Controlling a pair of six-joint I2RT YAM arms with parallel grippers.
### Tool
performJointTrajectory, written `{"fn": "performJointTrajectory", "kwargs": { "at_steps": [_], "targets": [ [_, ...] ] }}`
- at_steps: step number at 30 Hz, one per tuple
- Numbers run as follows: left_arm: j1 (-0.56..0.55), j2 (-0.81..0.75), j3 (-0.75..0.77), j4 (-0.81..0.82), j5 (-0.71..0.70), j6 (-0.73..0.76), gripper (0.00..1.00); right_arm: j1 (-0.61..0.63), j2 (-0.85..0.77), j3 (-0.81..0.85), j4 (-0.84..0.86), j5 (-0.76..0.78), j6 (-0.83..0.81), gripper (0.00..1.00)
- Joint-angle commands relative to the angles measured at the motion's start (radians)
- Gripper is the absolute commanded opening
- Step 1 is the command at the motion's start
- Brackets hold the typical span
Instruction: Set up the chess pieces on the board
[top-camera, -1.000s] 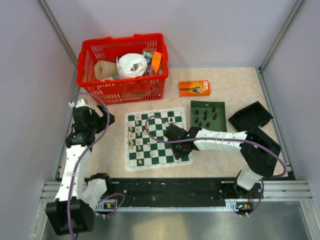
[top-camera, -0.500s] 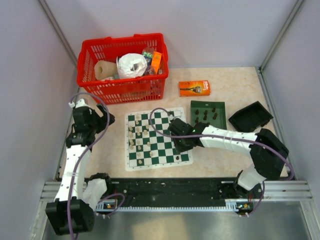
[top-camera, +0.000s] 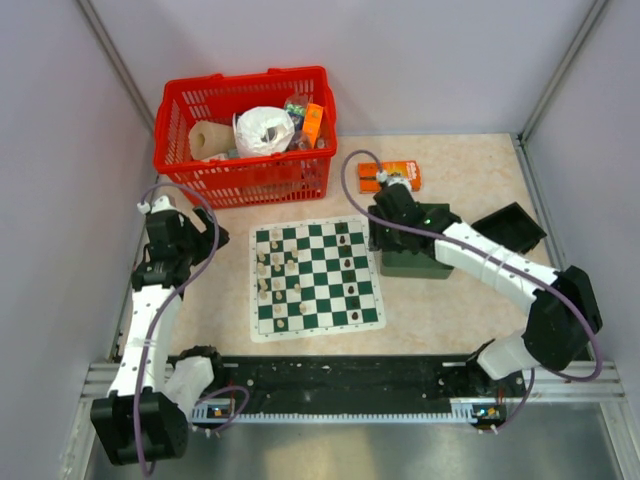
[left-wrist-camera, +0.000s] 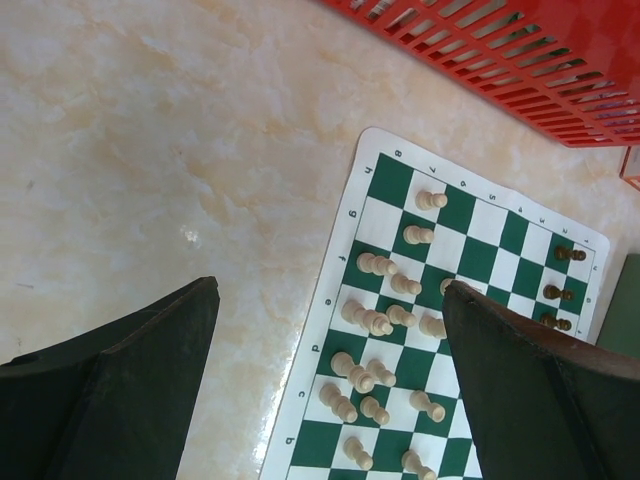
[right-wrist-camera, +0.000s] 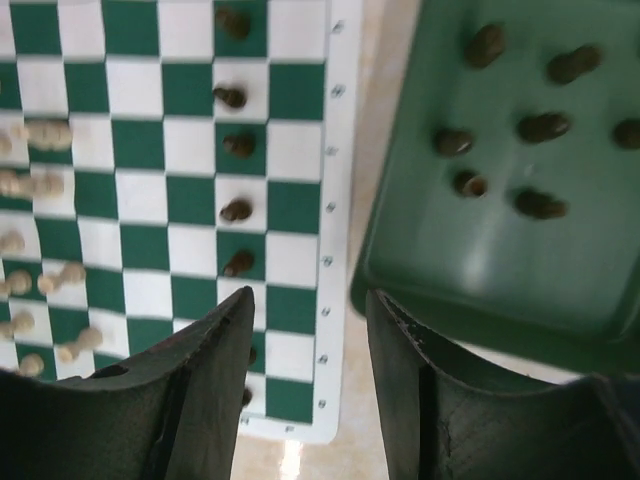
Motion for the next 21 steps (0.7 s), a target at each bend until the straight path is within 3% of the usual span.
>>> {"fn": "performJointTrajectory", "kwargs": {
  "at_steps": [1, 12, 21],
  "targets": [
    [0.001, 0.026, 0.077, 0.012, -0.020, 0.004, 0.99, -0.129, -0.021, 0.090, 0.014, 0.043, -0.061, 0.50],
    [0.001, 0.078, 0.154, -0.054, 0.000, -0.001, 0.99, -0.406, 0.071, 0.179, -0.040, -0.003, -0.102, 0.50],
    [0.001, 0.171, 0.224, -0.060, -0.011, -0.033, 0.99, -0.450, 0.172, 0.196, -0.062, -0.003, -0.124, 0.50]
  ]
}}
